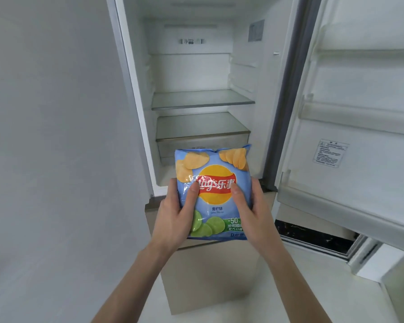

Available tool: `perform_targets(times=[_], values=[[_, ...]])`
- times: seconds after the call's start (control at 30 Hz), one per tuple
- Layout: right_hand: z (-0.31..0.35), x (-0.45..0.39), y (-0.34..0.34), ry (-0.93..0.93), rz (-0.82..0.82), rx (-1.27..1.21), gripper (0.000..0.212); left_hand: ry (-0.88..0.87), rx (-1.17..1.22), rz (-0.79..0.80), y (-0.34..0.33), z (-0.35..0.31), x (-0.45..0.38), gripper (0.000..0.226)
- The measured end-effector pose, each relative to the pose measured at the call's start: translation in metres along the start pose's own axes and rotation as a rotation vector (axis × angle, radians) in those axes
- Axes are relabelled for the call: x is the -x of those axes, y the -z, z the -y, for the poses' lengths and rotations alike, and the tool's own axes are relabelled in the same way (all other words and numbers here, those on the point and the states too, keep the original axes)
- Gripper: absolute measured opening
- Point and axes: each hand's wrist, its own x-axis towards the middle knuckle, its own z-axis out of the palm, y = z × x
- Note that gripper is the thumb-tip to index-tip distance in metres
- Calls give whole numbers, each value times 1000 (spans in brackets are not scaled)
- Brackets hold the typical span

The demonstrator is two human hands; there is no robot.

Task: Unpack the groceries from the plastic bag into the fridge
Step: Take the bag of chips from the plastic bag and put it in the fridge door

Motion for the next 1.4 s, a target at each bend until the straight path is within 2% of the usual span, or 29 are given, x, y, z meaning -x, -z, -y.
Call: perform_targets(times=[0.2, 0.63, 1.0, 1.17, 1.4], values=[[-11, -37, 56, -15, -82, -26, 31, -5, 19, 85, -64, 13, -45, 35], [-31, -74, 156, -49, -305, 99, 28, -34, 46, 326, -174, 28, -95, 36], [-28, -92, 187, -98, -484, 194, 42, 15, 160, 553, -220, 33, -137, 39], [-22, -101, 193, -126, -554, 213, 34, 5, 172, 614, -235, 32, -159, 38], [-15, -107, 208, -123, -624, 244, 32, 1, 208, 736, -252, 32, -178, 48]])
